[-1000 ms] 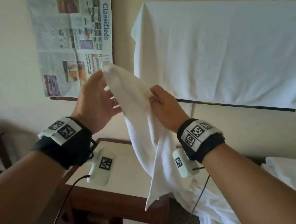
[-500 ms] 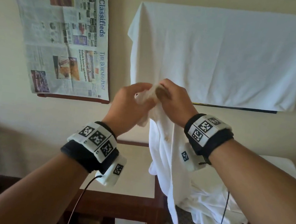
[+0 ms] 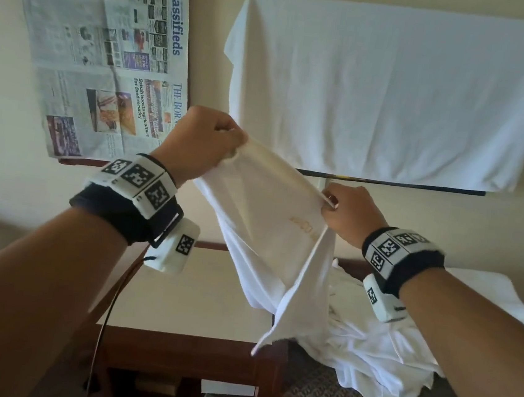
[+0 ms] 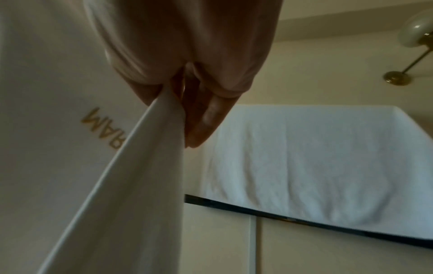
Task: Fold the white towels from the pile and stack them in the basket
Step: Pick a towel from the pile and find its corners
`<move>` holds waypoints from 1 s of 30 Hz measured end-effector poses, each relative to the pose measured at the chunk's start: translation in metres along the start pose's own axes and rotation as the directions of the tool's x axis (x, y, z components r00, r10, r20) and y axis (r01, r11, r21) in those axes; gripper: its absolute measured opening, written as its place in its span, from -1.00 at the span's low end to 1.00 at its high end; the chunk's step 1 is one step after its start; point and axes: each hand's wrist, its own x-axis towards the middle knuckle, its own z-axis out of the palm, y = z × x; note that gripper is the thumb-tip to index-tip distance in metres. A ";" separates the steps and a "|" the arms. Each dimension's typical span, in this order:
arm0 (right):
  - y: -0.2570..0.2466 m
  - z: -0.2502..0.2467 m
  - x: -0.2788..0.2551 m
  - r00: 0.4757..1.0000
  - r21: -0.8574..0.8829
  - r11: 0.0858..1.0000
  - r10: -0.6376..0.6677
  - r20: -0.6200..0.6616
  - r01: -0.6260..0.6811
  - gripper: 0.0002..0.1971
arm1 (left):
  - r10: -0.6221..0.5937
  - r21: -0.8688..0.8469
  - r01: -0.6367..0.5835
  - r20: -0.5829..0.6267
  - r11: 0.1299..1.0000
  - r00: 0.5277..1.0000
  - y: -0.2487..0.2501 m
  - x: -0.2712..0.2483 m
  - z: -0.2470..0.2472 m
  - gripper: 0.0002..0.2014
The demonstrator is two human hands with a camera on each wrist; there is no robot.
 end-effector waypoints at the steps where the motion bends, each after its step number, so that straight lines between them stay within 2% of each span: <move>1: 0.005 0.001 0.000 1.000 -0.011 1.000 0.030 0.004 -0.029 -0.90 | 0.007 -0.001 -0.007 0.008 1.000 1.000 -0.003 -0.001 -0.004 -0.76; 3: 0.017 -0.002 0.002 0.995 -0.019 0.995 0.095 -0.012 -0.095 -0.86 | -0.004 0.001 0.004 0.078 1.000 0.997 -0.007 -0.006 -0.016 -0.58; 4: 0.023 -0.004 0.003 0.991 -0.010 0.992 0.127 -0.032 -0.127 -0.88 | -0.029 0.037 0.023 0.153 0.999 0.988 -0.007 -0.010 -0.024 -0.49; 6: 0.033 -0.009 0.007 0.984 -0.018 0.986 0.164 -0.071 -0.166 -0.89 | -0.095 0.203 0.025 0.343 0.979 0.935 -0.006 -0.018 -0.037 -0.34; 8: 0.034 -0.013 0.015 0.975 -0.082 0.975 0.200 -0.098 -0.208 -0.81 | -0.179 0.382 -0.018 0.474 0.924 0.862 -0.005 -0.025 -0.044 -0.28; 10: 0.029 -0.016 0.029 0.956 -0.141 0.948 0.270 -0.117 -0.286 -0.67 | -0.214 0.483 -0.064 0.498 0.873 0.840 -0.003 -0.029 -0.045 -0.27; 12: 0.026 -0.012 0.046 0.938 -0.078 0.940 0.318 -0.138 -0.331 -0.55 | -0.165 0.474 -0.079 0.452 0.877 0.877 -0.004 -0.030 -0.042 -0.38; 14: 0.023 -0.006 0.058 0.936 0.050 0.946 0.323 -0.138 -0.319 -0.46 | -0.116 0.299 0.009 0.342 0.954 0.932 -0.005 -0.028 -0.037 -0.55; 16: 0.021 0.001 0.064 0.947 0.234 0.928 0.313 -0.073 -0.288 -0.46 | -0.164 -0.004 0.173 0.290 0.985 0.943 0.000 -0.028 -0.023 -0.68; 18: 0.020 0.010 0.062 0.969 0.331 0.914 0.249 0.000 -0.235 -0.55 | -0.245 -0.246 0.319 0.289 0.915 0.925 0.011 -0.024 0.001 -0.77; 20: 0.023 0.016 0.058 0.986 0.325 0.932 0.147 0.074 -0.163 -0.59 | -0.320 -0.417 0.411 0.273 0.810 0.907 0.023 -0.016 0.032 -0.78; 22: 0.028 0.016 0.048 0.987 0.362 0.924 0.078 0.137 -0.124 -0.64 | -0.362 -0.512 0.453 0.272 0.730 0.891 0.034 -0.005 0.065 -0.77; 24: 0.037 0.014 0.032 0.985 0.477 0.874 0.006 0.173 -0.089 -0.77 | -0.387 -0.542 0.468 0.265 0.698 0.883 0.043 0.005 0.098 -0.78; 26: 0.049 0.008 0.013 0.992 0.541 0.838 -0.003 0.127 -0.067 -0.81 | -0.426 -0.575 0.482 0.241 0.661 0.872 0.052 0.014 0.129 -0.80; 29: 0.080 0.002 -0.007 0.997 0.740 0.670 0.071 0.010 -0.055 -0.86 | -0.471 -0.630 0.492 0.218 0.601 0.855 0.065 0.024 0.167 -0.82; 30: 0.088 -0.002 -0.013 0.997 0.771 0.637 0.073 -0.028 -0.025 -0.80 | -0.469 -0.647 0.485 0.216 0.588 0.856 0.071 0.026 0.178 -0.82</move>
